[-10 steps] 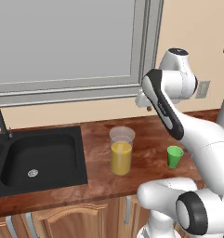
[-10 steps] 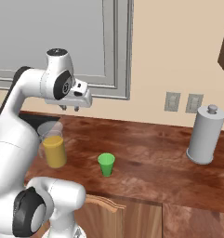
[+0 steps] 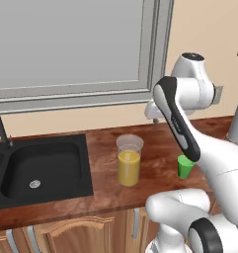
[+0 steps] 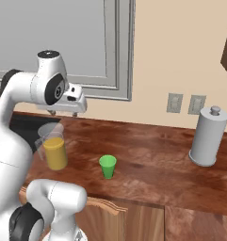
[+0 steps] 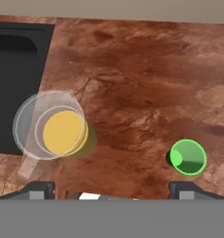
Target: Place the pitcher and cup on the dining counter for serving.
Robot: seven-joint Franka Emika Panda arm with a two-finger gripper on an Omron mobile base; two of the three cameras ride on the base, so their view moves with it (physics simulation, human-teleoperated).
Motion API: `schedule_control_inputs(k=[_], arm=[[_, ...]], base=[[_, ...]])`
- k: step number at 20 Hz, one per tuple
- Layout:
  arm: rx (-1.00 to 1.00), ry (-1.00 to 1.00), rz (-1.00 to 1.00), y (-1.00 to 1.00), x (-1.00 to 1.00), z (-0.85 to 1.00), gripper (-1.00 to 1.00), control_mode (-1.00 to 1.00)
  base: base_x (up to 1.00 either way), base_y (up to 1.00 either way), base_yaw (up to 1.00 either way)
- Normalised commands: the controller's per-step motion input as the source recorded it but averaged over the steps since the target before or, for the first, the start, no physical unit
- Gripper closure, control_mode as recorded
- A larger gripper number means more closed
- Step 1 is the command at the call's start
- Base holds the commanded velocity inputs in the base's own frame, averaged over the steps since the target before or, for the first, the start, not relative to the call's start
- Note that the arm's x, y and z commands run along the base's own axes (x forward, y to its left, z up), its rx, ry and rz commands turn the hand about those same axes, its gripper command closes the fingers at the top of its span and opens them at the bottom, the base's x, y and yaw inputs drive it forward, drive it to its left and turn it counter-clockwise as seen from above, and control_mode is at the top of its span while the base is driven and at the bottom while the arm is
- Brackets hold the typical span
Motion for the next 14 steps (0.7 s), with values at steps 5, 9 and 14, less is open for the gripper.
schedule_control_inputs(k=[5,9,14], arm=[[0.00,0.00,-0.01,0.37,-0.66,-0.16,-1.00,-1.00],[0.00,0.00,-0.07,0.55,-0.36,-0.21,-1.00,-1.00],[0.00,0.00,-0.11,0.60,-0.10,-0.33,-1.00,-1.00]], base=[[0.00,0.00,0.00],[0.00,0.00,0.00],[0.00,0.00,0.00]])
